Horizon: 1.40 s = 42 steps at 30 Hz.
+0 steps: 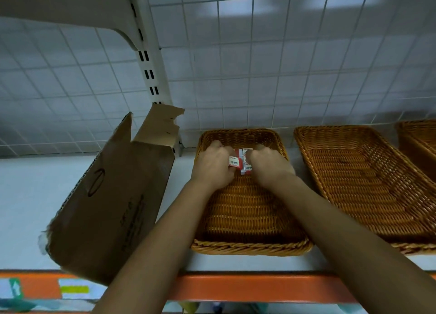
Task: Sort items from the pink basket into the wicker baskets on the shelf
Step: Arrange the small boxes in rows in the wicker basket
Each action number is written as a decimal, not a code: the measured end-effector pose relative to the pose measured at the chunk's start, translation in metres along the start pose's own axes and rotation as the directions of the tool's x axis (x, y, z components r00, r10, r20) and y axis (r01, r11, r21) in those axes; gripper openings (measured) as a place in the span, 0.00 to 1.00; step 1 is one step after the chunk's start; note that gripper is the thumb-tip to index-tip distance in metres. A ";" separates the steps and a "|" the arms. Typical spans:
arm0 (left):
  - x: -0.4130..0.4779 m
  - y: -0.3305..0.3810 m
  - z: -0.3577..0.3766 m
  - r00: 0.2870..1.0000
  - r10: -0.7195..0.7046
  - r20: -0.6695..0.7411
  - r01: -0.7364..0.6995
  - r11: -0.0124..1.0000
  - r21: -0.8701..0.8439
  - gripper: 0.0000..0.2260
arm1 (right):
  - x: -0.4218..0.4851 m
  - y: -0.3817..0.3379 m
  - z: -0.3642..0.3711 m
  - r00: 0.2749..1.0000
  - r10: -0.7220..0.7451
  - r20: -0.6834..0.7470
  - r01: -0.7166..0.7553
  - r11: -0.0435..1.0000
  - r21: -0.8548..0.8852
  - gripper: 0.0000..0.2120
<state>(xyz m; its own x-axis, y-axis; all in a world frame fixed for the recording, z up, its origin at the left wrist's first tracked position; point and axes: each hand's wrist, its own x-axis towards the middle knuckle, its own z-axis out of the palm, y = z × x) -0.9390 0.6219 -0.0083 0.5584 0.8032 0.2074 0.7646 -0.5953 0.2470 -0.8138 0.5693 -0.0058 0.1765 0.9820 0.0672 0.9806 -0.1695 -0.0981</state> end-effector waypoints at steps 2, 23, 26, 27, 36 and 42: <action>-0.001 0.001 0.001 1.000 0.015 0.005 -0.015 0.997 0.081 0.17 | -0.001 0.000 -0.001 1.000 0.007 0.009 -0.007 1.000 0.018 0.16; -0.001 0.006 0.006 0.997 -0.045 0.067 0.030 0.977 0.211 0.16 | -0.004 -0.001 -0.002 0.999 0.019 0.028 -0.020 0.998 0.064 0.21; -0.001 0.007 0.006 0.997 -0.036 0.071 0.019 0.973 0.228 0.15 | -0.004 0.000 -0.002 0.999 0.019 0.031 -0.021 0.998 0.063 0.20; -0.001 0.007 0.006 0.997 -0.033 0.069 0.016 0.973 0.230 0.15 | -0.004 0.000 -0.002 0.999 0.017 0.032 -0.019 0.998 0.063 0.20; 0.002 0.007 0.008 0.994 -0.052 0.096 0.030 0.975 0.222 0.14 | -0.003 -0.001 0.000 1.000 0.009 0.021 -0.010 0.999 0.051 0.21; 0.002 0.008 0.008 0.998 -0.016 0.058 0.000 0.964 0.265 0.12 | -0.001 -0.001 0.001 0.999 -0.004 0.032 0.003 1.000 0.014 0.17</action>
<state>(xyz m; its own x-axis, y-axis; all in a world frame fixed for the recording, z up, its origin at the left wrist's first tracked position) -0.9286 0.6188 -0.0138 0.5635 0.8127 0.1483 0.8228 -0.5682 -0.0122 -0.8151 0.5688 -0.0065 0.1700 0.9848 0.0357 0.9799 -0.1651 -0.1120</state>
